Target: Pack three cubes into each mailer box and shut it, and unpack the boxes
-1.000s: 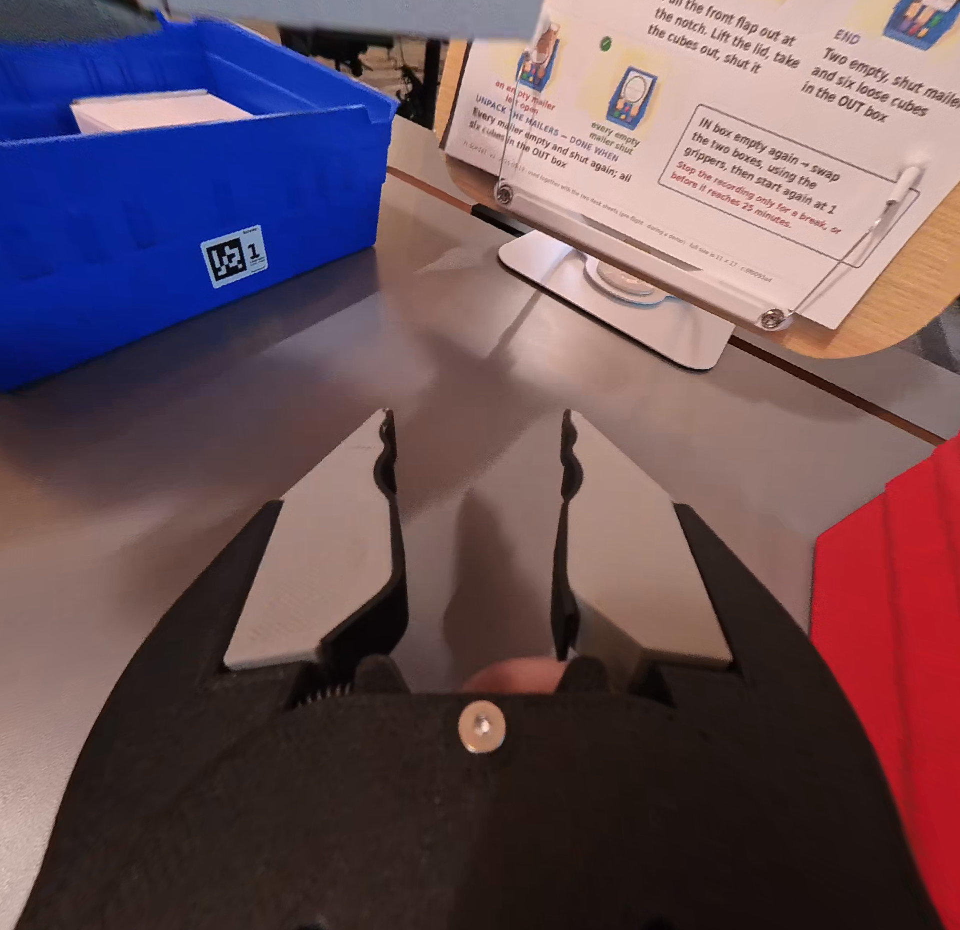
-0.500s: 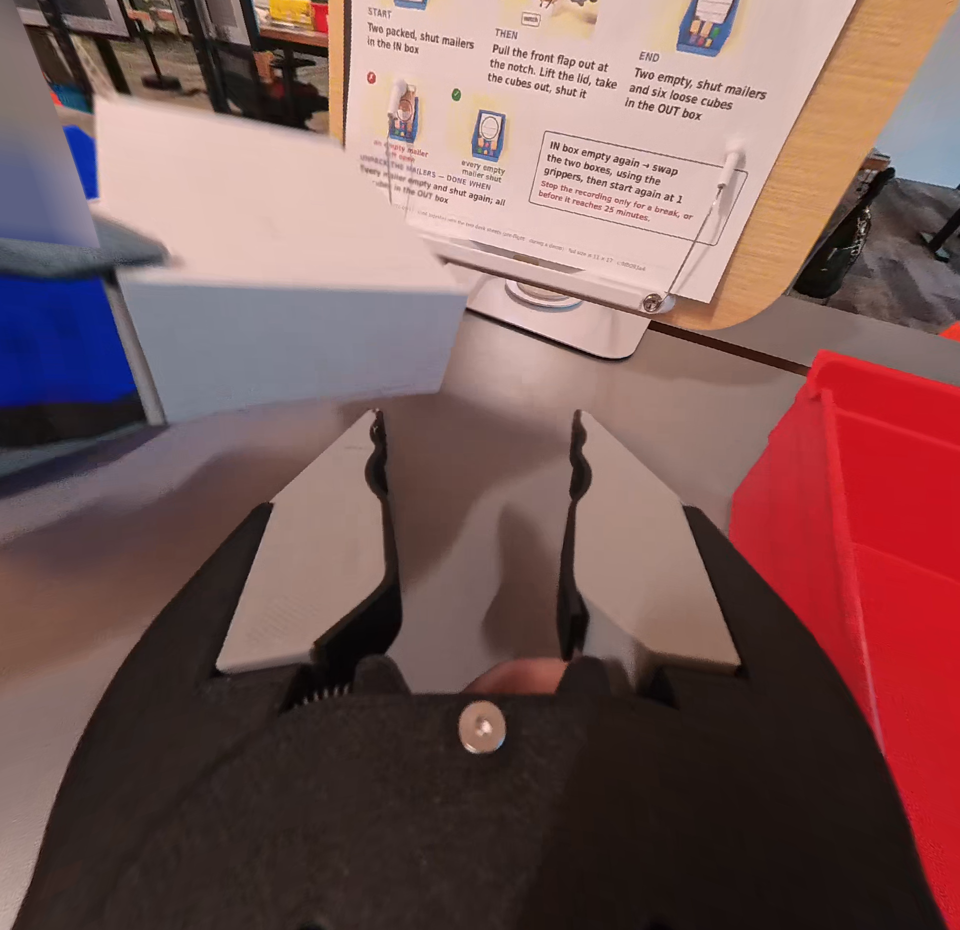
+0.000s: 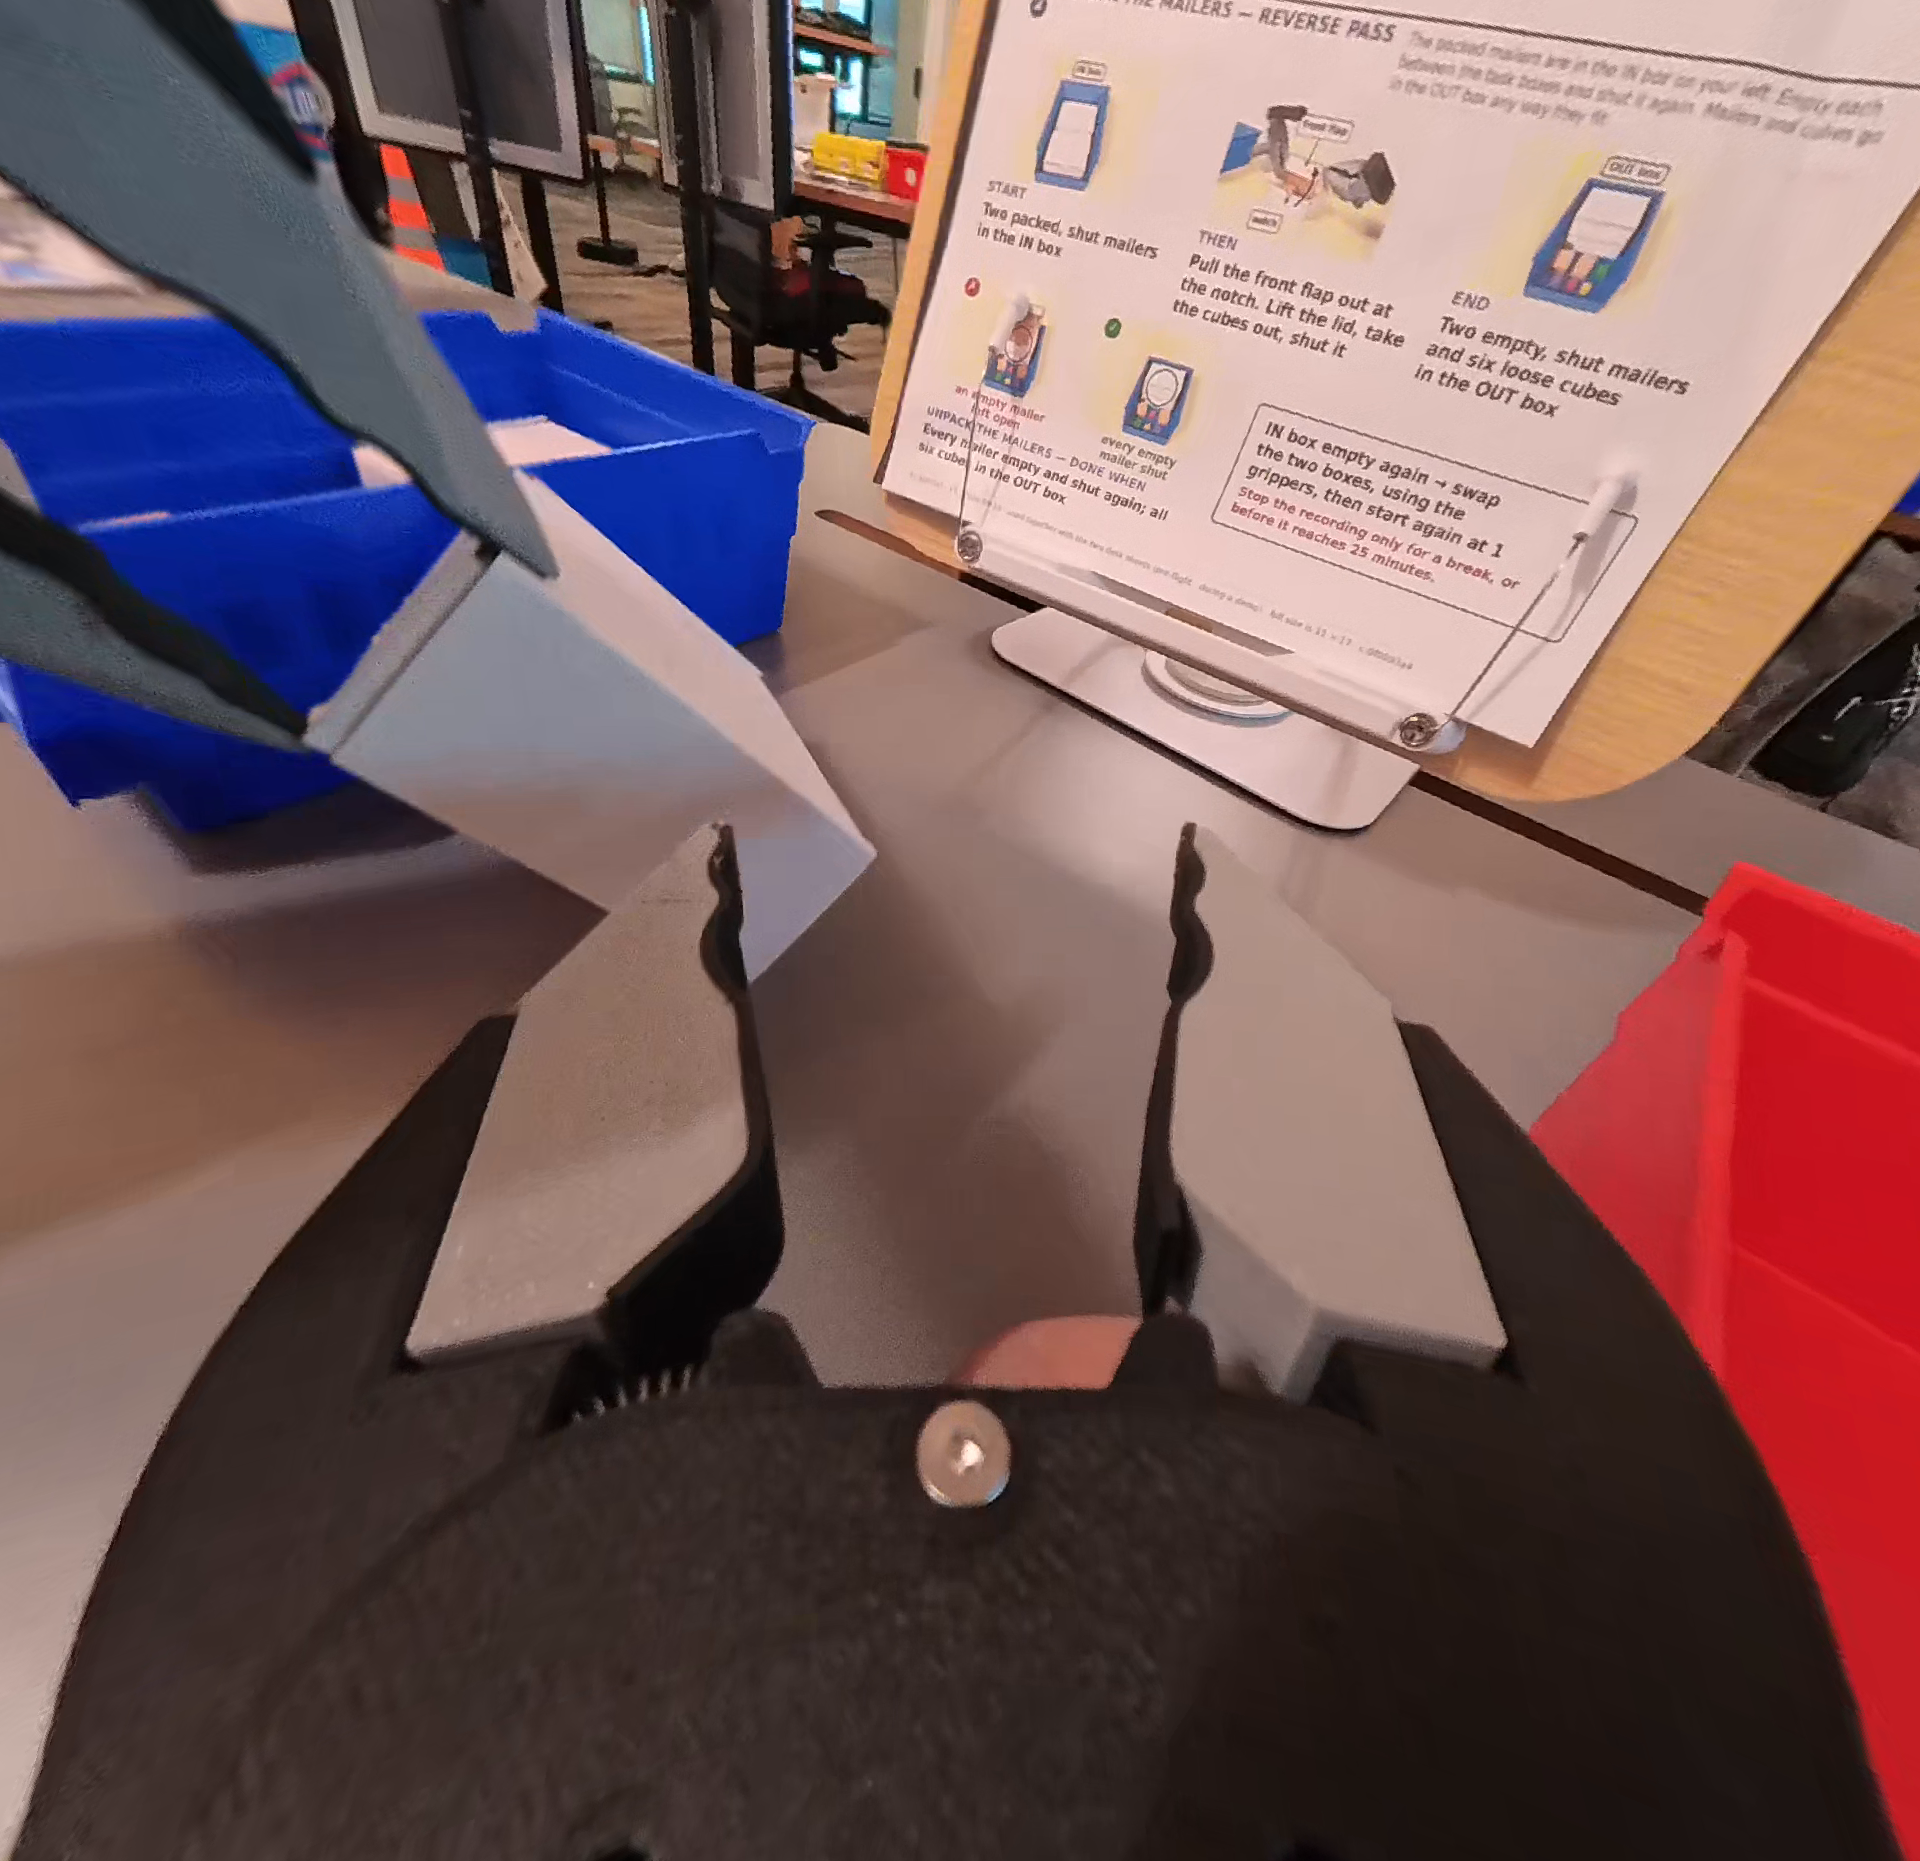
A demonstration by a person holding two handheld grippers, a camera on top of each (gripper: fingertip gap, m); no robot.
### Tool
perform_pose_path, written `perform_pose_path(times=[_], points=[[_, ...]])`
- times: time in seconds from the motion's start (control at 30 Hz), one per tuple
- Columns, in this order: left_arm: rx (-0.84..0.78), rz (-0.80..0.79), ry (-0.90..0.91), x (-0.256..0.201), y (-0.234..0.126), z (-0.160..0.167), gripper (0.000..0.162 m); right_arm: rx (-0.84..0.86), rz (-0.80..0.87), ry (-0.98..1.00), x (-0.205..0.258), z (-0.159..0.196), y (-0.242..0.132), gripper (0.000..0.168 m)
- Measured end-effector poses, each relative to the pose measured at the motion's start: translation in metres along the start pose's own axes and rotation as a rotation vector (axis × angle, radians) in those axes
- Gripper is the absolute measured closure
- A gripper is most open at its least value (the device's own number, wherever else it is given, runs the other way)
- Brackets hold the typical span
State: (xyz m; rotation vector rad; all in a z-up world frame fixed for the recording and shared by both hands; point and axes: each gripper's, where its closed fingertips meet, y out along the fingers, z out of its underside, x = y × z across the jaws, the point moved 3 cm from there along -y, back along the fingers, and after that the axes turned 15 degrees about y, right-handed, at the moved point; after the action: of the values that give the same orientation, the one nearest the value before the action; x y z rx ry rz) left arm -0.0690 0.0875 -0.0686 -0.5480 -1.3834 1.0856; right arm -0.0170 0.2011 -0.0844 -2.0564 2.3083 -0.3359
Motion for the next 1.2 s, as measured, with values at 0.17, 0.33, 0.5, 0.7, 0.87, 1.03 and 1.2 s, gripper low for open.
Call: perform_pose_path(times=[0.17,0.33,0.5,0.7,0.87,1.03,1.2], points=[[-0.043,0.071,-0.061,0.009,-0.001,0.002,0.111,0.018,-0.03,-0.061,0.012,0.006,0.003,0.084],[-0.065,0.187,-0.117,0.022,-0.001,0.006,0.112,-0.009,-0.126,-0.089,0.027,0.002,-0.004,0.084],[-0.104,0.374,-0.134,0.03,-0.009,-0.006,0.113,-0.03,-0.257,-0.105,0.043,-0.001,-0.013,0.08],[-0.209,0.393,-0.048,0.035,-0.016,-0.042,0.113,0.002,-0.288,-0.197,0.056,0.01,-0.013,0.075],[-0.284,0.387,-0.023,0.027,-0.016,-0.069,0.112,0.07,-0.341,-0.25,0.066,0.023,-0.013,0.103],[-0.234,0.217,-0.182,0.037,-0.009,-0.05,0.103,0.2,-0.332,-0.204,0.057,0.04,-0.003,0.103],[-0.174,-0.261,-0.653,0.055,-0.04,0.025,0.09,0.244,-0.306,-0.167,0.048,0.044,0.0,0.104]])
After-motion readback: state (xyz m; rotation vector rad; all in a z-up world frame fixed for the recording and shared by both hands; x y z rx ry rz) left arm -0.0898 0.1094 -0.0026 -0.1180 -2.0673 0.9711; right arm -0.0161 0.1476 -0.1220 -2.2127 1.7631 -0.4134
